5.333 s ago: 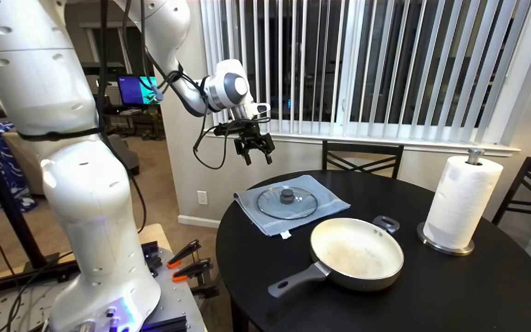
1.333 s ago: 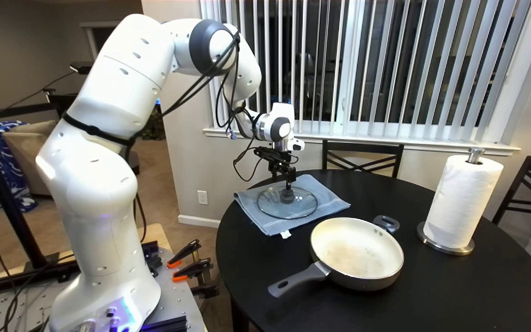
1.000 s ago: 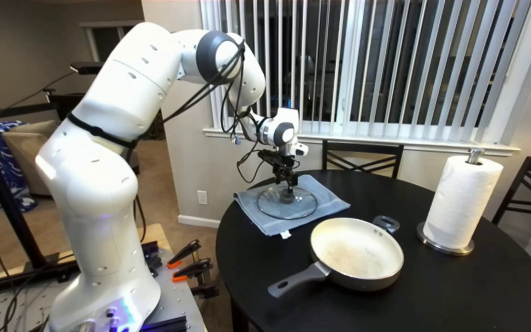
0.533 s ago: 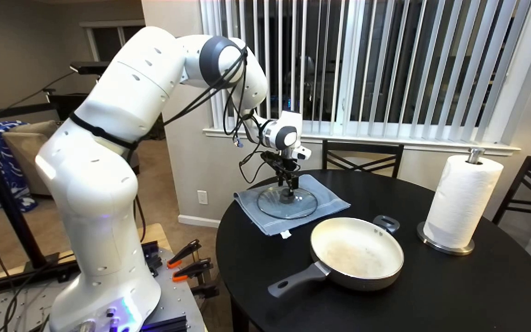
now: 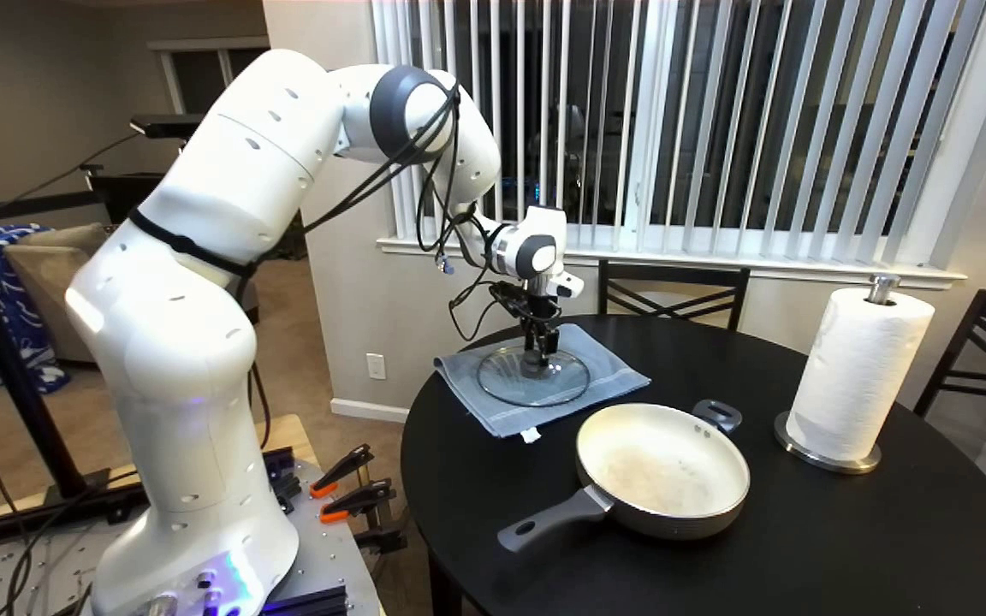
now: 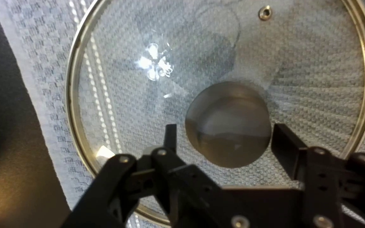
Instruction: Put the lid on the pot
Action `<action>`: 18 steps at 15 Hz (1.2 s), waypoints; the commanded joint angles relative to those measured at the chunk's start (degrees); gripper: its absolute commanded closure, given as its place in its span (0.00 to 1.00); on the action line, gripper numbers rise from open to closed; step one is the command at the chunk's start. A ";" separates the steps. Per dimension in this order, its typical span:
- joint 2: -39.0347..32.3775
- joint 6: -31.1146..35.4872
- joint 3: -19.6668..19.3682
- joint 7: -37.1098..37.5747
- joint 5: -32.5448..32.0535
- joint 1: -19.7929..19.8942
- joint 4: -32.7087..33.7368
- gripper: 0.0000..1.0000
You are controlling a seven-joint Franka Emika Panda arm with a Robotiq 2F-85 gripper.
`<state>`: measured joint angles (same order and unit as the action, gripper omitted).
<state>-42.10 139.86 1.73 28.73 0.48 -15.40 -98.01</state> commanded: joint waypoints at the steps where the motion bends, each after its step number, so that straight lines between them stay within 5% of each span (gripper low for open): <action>1: -0.17 -0.67 -0.78 1.04 1.13 -1.11 0.57 0.53; 4: -0.14 -0.83 -0.78 0.93 1.05 -1.42 0.86 0.68; 9: 0.55 -1.20 -1.03 1.18 0.90 -1.56 0.50 0.68; 18: 12.49 -5.45 -5.72 4.76 -4.17 -4.20 -3.15 0.68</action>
<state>-36.45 137.49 -2.08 30.89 -1.13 -18.51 -97.83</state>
